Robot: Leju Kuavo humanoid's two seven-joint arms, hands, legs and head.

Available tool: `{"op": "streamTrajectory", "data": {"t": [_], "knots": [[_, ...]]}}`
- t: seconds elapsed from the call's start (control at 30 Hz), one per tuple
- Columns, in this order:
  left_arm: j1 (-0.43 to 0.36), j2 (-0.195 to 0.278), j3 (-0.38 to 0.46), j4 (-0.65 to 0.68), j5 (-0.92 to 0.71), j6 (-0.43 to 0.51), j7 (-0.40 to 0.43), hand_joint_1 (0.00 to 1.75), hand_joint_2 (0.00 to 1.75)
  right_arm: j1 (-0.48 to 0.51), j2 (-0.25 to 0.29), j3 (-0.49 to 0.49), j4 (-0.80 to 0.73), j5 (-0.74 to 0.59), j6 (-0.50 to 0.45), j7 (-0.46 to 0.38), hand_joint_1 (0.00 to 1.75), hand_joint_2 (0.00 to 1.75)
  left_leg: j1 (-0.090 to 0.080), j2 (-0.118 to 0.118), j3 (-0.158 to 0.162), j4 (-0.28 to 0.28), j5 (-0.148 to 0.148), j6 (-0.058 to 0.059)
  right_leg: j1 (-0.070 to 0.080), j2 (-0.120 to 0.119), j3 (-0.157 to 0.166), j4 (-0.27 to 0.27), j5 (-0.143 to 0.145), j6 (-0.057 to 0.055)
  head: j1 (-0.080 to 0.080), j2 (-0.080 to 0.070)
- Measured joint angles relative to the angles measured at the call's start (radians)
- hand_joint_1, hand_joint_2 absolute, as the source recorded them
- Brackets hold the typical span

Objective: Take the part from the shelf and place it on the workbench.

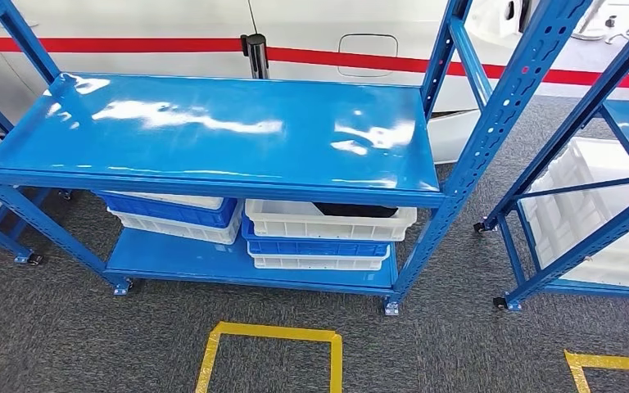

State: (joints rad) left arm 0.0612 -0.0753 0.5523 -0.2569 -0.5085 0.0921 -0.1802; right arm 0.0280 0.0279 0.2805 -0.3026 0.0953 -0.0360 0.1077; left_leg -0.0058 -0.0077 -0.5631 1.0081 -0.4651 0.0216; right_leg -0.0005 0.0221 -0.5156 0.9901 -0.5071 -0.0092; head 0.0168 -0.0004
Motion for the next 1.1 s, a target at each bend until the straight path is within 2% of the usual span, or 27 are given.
{"op": "streamTrajectory", "data": {"t": [0.63,0.8,1.1], "knots": [[0.067,0.051,-0.451,-0.109,0.462,-0.079,0.161,0.00,0.00,0.098,-0.025,-0.223,-0.064,-0.084,0.028,-0.094,0.00,0.00,0.008,0.000,0.001,0.000,0.000,-0.001,0.007,0.000,0.001,0.000,0.000,-0.001,0.000,0.000],[0.074,0.056,-0.500,-0.122,0.504,-0.088,0.176,0.00,0.00,0.107,-0.029,-0.248,-0.072,-0.092,0.035,-0.103,0.00,0.00,0.008,0.000,0.001,0.000,0.000,-0.001,0.007,0.000,0.001,0.000,0.000,-0.001,0.000,0.000],[0.077,0.059,-0.523,-0.127,0.506,-0.088,0.178,0.00,0.00,0.109,-0.029,-0.258,-0.076,-0.093,0.036,-0.104,0.00,0.00,0.008,0.000,0.001,0.000,0.000,-0.001,0.007,0.000,0.001,0.000,0.000,-0.001,0.000,0.000]]}}
